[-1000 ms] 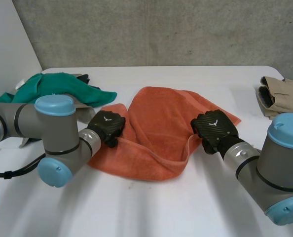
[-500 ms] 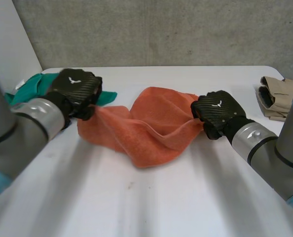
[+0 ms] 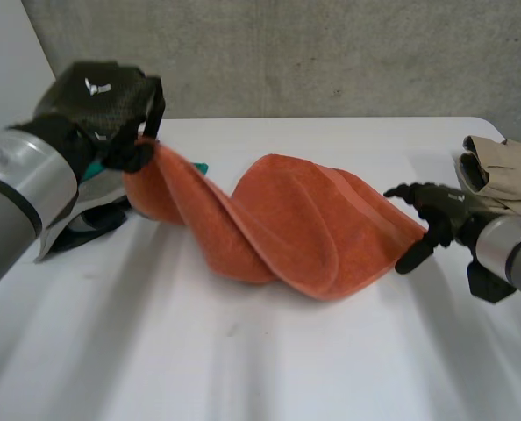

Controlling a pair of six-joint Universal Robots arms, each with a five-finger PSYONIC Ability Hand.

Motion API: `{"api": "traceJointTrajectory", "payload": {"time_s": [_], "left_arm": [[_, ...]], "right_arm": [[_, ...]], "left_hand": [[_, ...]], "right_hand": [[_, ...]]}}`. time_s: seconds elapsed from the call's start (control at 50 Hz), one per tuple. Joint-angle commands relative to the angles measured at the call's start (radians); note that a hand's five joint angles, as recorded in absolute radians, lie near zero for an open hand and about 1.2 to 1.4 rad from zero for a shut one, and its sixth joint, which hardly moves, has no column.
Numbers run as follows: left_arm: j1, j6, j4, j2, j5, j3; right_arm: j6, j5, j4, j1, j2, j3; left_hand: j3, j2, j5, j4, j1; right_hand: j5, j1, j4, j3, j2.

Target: Fold the laundry.

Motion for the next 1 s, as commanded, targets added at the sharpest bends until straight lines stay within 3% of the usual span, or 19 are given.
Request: {"api": "traceJointTrajectory", "payload": {"time_s": [0.02,0.1,0.18,0.32,0.38,0.48,0.52,0.54,0.64,0.72,0.82,1.0], "left_arm": [[-0.044,-0.044,-0.03,0.004,-0.024,0.116],[-0.067,-0.062,-0.06,0.007,-0.037,0.179],[-0.088,-0.076,-0.079,0.018,-0.047,0.239],[-0.113,-0.097,-0.091,0.047,-0.069,0.323],[-0.113,-0.111,-0.091,0.065,-0.078,0.336],[-0.097,-0.134,-0.087,0.101,-0.09,0.331],[-0.077,-0.143,-0.08,0.116,-0.095,0.32],[-0.068,-0.148,-0.077,0.121,-0.093,0.314],[-0.002,-0.18,-0.065,0.144,-0.084,0.285],[0.065,-0.205,-0.065,0.157,-0.061,0.268],[0.177,-0.243,-0.08,0.165,-0.009,0.23],[0.295,-0.248,-0.172,0.151,0.111,0.141]], "right_arm": [[0.045,-0.098,-0.103,0.012,-0.03,0.167],[0.142,-0.064,-0.209,0.084,-0.026,0.216],[0.236,0.023,-0.309,0.168,0.028,0.218],[0.279,0.322,-0.41,0.288,0.21,0.082],[0.265,0.395,-0.409,0.301,0.268,0.022],[0.224,0.496,-0.418,0.288,0.367,-0.106],[0.202,0.527,-0.439,0.247,0.367,-0.138],[0.193,0.53,-0.448,0.233,0.361,-0.143],[0.115,0.463,-0.476,0.123,0.266,-0.146],[0.027,0.329,-0.441,0.029,0.16,-0.161],[-0.088,0.119,-0.25,-0.095,-0.015,-0.241],[-0.284,-0.064,0.124,-0.244,-0.153,-0.451]], "left_hand": [[0.206,0.199,0.234,0.197,0.236],[0.206,0.199,0.234,0.197,0.236],[0.206,0.199,0.234,0.197,0.236],[0.206,0.199,0.234,0.197,0.236],[0.206,0.199,0.234,0.197,0.236],[0.206,0.199,0.234,0.197,0.236],[0.206,0.199,0.234,0.197,0.236],[0.206,0.199,0.234,0.197,0.236],[0.206,0.199,0.234,0.197,0.236],[0.206,0.199,0.234,0.197,0.236],[0.206,0.199,0.234,0.197,0.236],[0.206,0.199,0.234,0.197,0.236]], "right_hand": [[-0.031,-0.058,-0.043,-0.036,-0.046],[-0.04,-0.067,-0.052,-0.045,-0.055],[-0.04,-0.067,-0.052,-0.045,-0.055],[-0.032,-0.058,-0.044,-0.037,-0.046],[0.071,0.045,0.059,0.066,0.057],[0.692,0.666,0.68,0.687,0.678],[1.178,1.152,1.167,1.174,1.164],[1.181,1.155,1.17,1.177,1.167],[1.181,1.155,1.17,1.177,1.167],[1.181,1.155,1.17,1.177,1.167],[1.181,1.155,1.17,1.177,1.167],[1.181,1.155,1.17,1.177,1.167]]}}
